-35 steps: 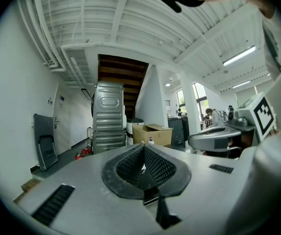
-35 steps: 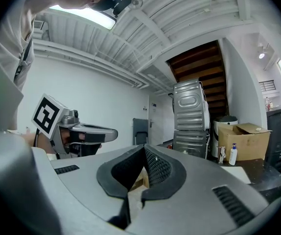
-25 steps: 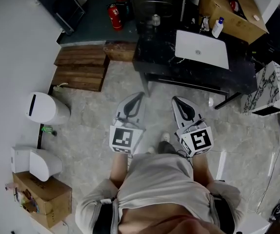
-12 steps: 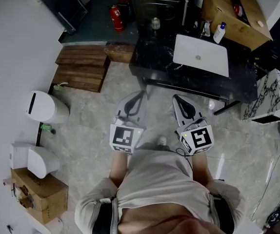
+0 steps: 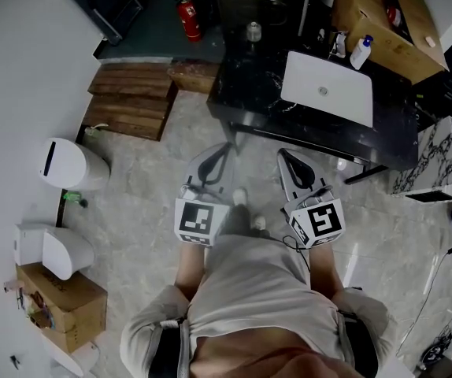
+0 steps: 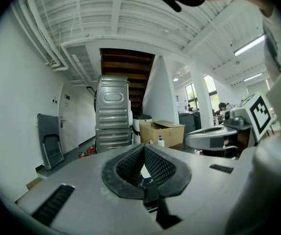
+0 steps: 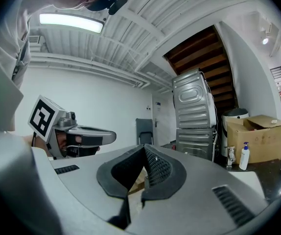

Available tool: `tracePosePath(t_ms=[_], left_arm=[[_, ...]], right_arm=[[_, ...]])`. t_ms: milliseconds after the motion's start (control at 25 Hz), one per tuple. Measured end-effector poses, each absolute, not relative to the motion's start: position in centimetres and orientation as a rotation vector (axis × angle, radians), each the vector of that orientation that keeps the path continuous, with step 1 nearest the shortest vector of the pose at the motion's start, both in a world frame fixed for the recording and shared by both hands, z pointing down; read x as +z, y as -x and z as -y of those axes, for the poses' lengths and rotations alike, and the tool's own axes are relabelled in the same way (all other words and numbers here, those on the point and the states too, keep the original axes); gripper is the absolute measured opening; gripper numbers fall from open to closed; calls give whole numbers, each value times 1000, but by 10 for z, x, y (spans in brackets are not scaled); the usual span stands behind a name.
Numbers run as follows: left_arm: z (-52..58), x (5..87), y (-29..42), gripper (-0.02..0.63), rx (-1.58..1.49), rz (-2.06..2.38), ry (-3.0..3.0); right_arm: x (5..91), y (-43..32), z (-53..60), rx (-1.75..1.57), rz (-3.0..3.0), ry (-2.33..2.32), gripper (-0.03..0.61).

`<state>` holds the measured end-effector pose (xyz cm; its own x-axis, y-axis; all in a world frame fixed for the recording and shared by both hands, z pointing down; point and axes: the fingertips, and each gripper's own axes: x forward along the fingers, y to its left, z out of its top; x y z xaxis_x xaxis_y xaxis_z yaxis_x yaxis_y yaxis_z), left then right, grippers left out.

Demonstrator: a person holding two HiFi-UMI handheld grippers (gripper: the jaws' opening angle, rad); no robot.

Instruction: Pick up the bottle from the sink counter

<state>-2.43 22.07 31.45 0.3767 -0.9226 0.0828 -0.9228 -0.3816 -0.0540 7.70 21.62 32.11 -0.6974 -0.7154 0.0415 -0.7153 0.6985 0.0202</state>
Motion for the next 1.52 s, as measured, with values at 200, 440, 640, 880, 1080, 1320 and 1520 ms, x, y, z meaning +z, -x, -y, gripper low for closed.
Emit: tracePosePath(t_ms=[200, 440, 640, 880, 1080, 1320, 1520], left_arm=[[-204, 320, 31, 3, 145, 1744, -2597], [-178, 323, 35, 3, 137, 1714, -2609], [-155, 324, 37, 3, 136, 1671, -2635], [-122, 327, 49, 3, 137, 1640, -2647], [-98, 329, 60, 3, 135, 1613, -2657], [-72, 330, 70, 3, 129, 1572, -2685], [-55, 333, 76, 3, 129, 1532, -2705]], right_arm=[[327, -72, -199, 3, 2837, -1206, -3], [329, -68, -176, 16, 2813, -1238, -3], [333, -65, -153, 31, 2790, -1271, -3], [335, -54, -122, 33, 2763, -1297, -3], [336, -41, -99, 35, 2748, -1316, -3], [337, -29, -75, 38, 2728, -1359, -3], [339, -24, -63, 54, 2703, -1410, -3]])
